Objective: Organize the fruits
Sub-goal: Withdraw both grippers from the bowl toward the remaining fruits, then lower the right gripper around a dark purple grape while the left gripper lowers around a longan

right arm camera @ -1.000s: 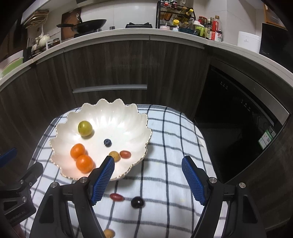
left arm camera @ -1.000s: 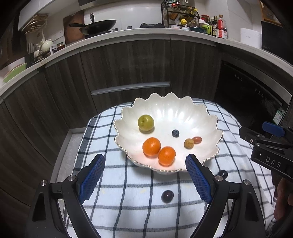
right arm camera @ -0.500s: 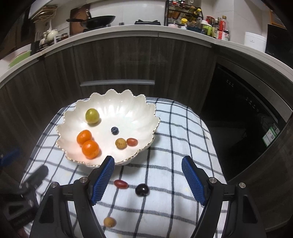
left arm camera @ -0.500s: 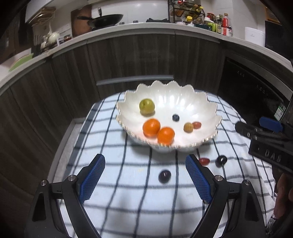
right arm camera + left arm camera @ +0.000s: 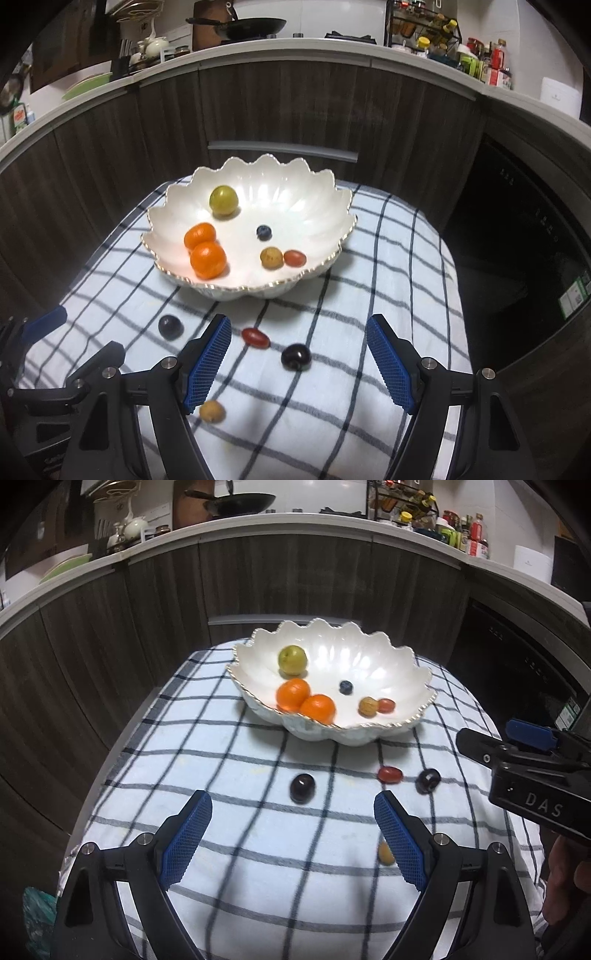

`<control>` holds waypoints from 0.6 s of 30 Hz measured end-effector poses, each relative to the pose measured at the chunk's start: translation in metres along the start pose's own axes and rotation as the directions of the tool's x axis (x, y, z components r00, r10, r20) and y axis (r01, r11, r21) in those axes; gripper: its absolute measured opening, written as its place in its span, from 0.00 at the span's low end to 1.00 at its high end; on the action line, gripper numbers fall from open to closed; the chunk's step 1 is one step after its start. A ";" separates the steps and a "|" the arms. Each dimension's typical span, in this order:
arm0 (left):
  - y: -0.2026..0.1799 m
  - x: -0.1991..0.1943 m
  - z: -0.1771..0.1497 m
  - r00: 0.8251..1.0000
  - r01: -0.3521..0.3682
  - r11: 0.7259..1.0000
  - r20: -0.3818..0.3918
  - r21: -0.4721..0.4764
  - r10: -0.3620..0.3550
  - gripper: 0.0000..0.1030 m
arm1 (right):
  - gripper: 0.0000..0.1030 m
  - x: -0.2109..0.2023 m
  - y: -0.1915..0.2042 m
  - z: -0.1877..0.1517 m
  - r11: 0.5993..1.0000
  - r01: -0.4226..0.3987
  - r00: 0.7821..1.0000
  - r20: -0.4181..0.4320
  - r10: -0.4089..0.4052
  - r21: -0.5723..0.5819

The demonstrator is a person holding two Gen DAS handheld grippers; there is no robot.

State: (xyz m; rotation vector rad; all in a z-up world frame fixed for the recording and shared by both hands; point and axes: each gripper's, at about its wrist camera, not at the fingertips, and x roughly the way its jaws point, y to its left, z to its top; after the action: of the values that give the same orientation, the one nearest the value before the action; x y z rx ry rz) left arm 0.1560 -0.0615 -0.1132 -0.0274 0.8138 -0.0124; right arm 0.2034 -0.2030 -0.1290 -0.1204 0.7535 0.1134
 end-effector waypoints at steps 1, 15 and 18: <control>-0.004 0.000 -0.002 1.000 0.004 1.000 -0.004 0.008 -0.004 0.87 | 0.74 0.001 -0.002 -0.002 1.000 -0.003 1.000 -0.004 0.003 0.000; -0.050 0.012 -0.032 0.999 0.024 0.997 -0.048 0.069 -0.021 0.85 | 0.74 0.006 -0.017 -0.030 0.996 -0.030 1.000 -0.012 0.029 -0.084; -0.058 0.015 -0.037 0.999 0.006 0.999 -0.048 0.049 -0.004 0.84 | 0.74 0.010 -0.019 -0.031 0.990 -0.067 0.998 -0.013 0.066 -0.120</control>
State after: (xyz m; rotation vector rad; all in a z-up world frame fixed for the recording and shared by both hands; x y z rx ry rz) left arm 0.1394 -0.1201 -0.1474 0.0174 0.8606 -0.0379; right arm 0.1925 -0.2255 -0.1571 -0.2111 0.7597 0.2221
